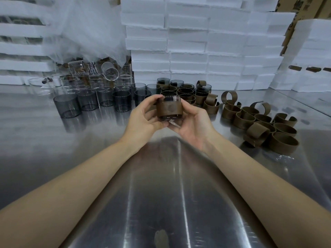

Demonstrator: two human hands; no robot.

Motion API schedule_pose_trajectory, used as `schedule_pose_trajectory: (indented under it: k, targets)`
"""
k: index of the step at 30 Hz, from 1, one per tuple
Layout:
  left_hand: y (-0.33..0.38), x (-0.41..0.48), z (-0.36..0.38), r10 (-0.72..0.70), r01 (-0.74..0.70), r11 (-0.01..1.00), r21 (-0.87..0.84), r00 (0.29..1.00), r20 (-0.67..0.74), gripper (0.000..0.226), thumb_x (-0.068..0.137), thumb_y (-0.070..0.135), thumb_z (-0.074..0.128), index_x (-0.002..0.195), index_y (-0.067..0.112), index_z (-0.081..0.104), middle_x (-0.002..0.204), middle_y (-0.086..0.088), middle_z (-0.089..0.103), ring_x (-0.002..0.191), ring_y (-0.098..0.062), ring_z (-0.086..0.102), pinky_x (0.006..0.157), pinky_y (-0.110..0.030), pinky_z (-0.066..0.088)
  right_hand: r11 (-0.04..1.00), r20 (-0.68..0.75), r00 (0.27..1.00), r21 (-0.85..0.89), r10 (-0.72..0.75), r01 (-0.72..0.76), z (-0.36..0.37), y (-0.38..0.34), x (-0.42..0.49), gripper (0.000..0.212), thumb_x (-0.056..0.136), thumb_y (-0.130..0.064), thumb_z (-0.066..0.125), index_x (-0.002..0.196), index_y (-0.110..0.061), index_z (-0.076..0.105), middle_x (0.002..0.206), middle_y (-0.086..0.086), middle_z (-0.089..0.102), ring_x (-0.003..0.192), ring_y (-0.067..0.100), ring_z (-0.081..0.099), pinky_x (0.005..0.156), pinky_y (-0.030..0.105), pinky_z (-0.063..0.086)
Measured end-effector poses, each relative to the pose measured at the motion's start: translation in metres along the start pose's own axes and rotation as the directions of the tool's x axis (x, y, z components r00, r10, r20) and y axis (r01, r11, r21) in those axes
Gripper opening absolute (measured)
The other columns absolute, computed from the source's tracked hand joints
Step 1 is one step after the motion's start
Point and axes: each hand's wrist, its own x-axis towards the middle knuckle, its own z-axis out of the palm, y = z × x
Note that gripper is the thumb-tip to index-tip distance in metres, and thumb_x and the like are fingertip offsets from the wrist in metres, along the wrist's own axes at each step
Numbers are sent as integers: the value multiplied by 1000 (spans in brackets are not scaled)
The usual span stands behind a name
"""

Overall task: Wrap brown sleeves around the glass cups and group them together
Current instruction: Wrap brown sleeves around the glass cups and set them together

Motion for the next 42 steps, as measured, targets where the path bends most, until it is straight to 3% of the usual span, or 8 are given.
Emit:
schedule_pose_trajectory:
  k: [12,17,21,27,33,37,40,42]
  targets:
    - [0,0,-1,28,-27,999,37,1000,-12,71,68,-29,68,126,9,55,119,0,63,106,-8,66,81,-20,53,990,-79,992,-106,-97,88,2,6,1,56,87,13,24,133,-4,52,120,22,63,104,33,62,91,42,54]
    - [0,1,0,-9,9,1000,30,1000,-11,71,69,-32,64,128,6,53,122,-4,63,105,-7,66,81,-20,54,971,-41,991,-211,-126,115,1,7,2,39,99,-9,36,133,-12,54,121,15,63,106,26,60,94,39,51]
    - [-2,0,-1,-64,57,993,108,996,58,72,71,-34,59,130,8,53,123,-3,62,105,-7,67,82,-22,56,808,-36,976,-568,-216,158,-4,15,5,55,87,-22,71,137,-23,49,126,3,59,117,16,58,100,31,48]
    - [-3,1,-3,-45,16,936,352,996,74,57,79,-26,50,118,14,60,124,-6,62,106,-5,62,82,-13,51,548,-35,928,-815,-372,188,-13,16,8,78,72,-16,84,139,-23,44,125,-3,58,113,10,55,85,13,43]
    - [-14,10,-23,56,-12,656,754,998,-33,40,85,-9,52,117,11,63,121,2,50,80,-4,56,70,-3,39,272,37,875,-943,-483,190,-22,9,7,97,71,-30,85,150,-19,30,143,2,45,132,13,41,100,17,28]
    - [-18,24,-41,35,167,577,800,973,-228,46,89,2,54,135,7,50,143,-4,40,94,-23,61,88,-29,46,194,25,800,-965,-600,176,-21,6,6,82,70,-33,86,140,-22,44,123,-2,41,112,10,47,93,15,36]
    - [-23,31,-46,-66,326,541,776,936,-347,63,90,11,58,147,6,30,157,-3,17,94,-35,62,78,-35,46,201,42,777,-956,-628,214,-21,4,6,64,74,-23,83,128,-22,49,88,-7,47,76,4,47,67,12,39]
    - [-25,34,-46,-86,347,451,822,934,-347,77,91,18,61,153,9,17,163,-1,-1,102,-34,59,75,-34,42,165,106,805,-955,-584,246,-22,5,6,53,80,-13,76,126,-20,50,70,-7,45,65,5,46,66,20,45]
